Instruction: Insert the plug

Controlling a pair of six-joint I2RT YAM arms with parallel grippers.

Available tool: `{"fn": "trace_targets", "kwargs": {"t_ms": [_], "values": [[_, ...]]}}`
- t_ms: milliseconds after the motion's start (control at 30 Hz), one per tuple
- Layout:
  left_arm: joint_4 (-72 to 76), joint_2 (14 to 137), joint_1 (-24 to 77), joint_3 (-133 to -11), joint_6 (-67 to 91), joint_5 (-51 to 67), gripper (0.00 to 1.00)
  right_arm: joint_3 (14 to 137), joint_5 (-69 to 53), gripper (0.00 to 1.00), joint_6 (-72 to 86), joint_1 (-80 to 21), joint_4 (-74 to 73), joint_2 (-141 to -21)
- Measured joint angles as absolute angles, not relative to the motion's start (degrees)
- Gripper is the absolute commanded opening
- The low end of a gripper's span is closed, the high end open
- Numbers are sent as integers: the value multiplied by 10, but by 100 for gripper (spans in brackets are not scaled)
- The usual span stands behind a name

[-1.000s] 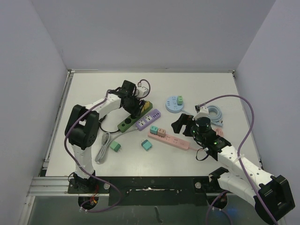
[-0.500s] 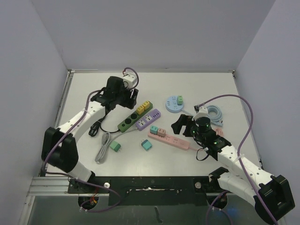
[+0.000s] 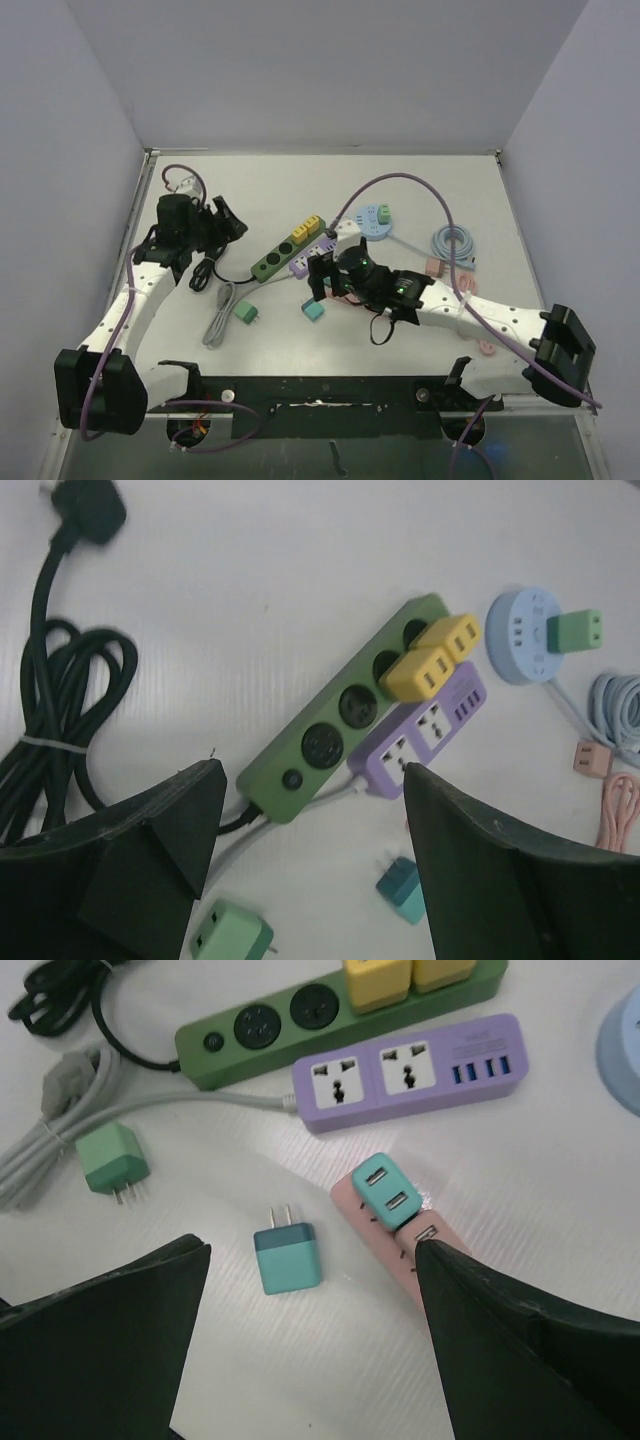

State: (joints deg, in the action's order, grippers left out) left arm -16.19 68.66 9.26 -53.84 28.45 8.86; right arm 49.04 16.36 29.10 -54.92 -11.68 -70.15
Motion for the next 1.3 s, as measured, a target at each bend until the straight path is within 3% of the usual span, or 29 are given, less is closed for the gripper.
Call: {"fn": "trace_targets", "kwargs": {"t_ms": [133,433,1033,1167,1300], "values": [[-177,660,52,-456,319,147,72,541,201,84,291,-601,-150,-786],[-187,583,51,-443,326,213,72,576,201,82,304,-607,-224,-894],[-196,585,57,-406,321,258,70,653,124,49,302,-599,-255,-1024],[-196,595,65,-406,321,261,70,659,123,49,295,-599,-262,-1030],[-196,609,81,-406,319,262,70,660,119,59,288,-599,-266,-1030]]}}
